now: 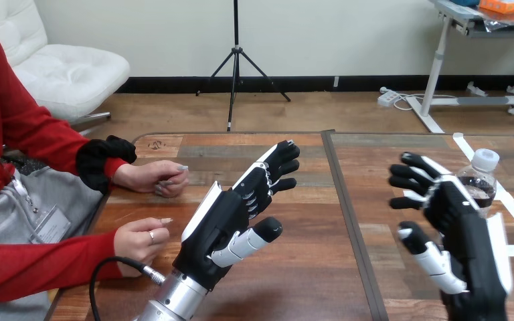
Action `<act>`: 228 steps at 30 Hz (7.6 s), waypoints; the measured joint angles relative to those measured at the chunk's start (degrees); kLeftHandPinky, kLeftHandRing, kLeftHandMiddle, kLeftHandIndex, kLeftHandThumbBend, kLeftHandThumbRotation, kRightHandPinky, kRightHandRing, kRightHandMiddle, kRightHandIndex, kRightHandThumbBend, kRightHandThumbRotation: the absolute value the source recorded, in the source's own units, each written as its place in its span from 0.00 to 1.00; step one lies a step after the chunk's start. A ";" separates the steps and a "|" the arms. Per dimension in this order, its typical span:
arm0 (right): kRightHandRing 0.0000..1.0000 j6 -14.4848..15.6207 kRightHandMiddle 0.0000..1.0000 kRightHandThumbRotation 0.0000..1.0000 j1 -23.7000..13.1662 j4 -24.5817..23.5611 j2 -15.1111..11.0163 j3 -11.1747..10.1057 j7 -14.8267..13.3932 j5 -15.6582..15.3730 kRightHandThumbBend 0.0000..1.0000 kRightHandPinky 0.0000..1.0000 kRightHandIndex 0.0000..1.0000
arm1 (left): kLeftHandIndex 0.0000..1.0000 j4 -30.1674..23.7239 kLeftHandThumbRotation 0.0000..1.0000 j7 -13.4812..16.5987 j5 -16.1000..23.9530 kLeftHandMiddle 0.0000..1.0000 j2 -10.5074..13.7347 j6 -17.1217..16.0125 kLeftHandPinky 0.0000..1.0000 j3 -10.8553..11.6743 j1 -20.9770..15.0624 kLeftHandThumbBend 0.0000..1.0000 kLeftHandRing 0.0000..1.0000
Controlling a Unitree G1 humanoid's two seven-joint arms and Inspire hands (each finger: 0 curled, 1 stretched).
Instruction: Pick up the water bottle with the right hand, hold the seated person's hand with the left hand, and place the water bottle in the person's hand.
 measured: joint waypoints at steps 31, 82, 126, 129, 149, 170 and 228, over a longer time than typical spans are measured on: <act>0.72 3.37 0.72 0.64 -0.30 0.00 -1.54 -8.27 -5.71 1.85 1.00 0.58 0.76 | 0.94 0.00 0.79 0.67 1.17 0.94 -0.25 0.00 0.87 0.00 0.00 1.00 0.92; 0.80 7.24 0.80 0.69 -3.93 2.73 -8.03 -13.52 -8.49 -0.22 1.00 0.66 0.86 | 0.94 0.00 0.79 0.59 1.13 0.94 -0.21 0.00 0.87 0.07 0.00 1.00 0.93; 0.88 14.44 0.87 0.67 -17.11 22.68 -13.98 -12.32 -8.26 -1.21 1.00 0.79 0.94 | 0.93 0.00 0.76 -1.51 -1.43 0.94 0.46 0.06 0.87 0.39 0.00 1.00 0.92; 0.88 14.54 0.87 0.67 -18.32 24.74 -14.53 -12.11 -8.23 -1.32 1.00 0.79 0.94 | 0.93 0.00 0.76 -1.79 -1.72 0.94 0.46 0.06 0.87 0.43 0.00 1.00 0.92; 0.89 17.01 0.87 0.64 -24.89 38.05 -17.23 -10.53 -6.43 -1.78 1.00 0.82 0.94 | 0.93 -0.01 0.77 -3.35 -3.33 0.94 0.52 0.06 0.86 0.92 0.00 1.00 0.92; 0.88 22.28 0.86 0.62 -29.40 47.03 -18.48 -8.62 -5.91 -2.18 1.00 0.82 0.94 | 0.93 -0.41 0.78 -6.03 -5.63 0.93 0.47 0.06 0.86 2.45 0.00 1.00 0.91; 0.83 30.12 0.84 0.63 -35.09 50.90 -20.99 -3.90 -5.03 -5.63 1.00 0.75 0.94 | 0.93 -2.48 0.72 -10.81 -9.97 0.93 0.31 0.00 0.85 4.69 1.02 0.99 0.90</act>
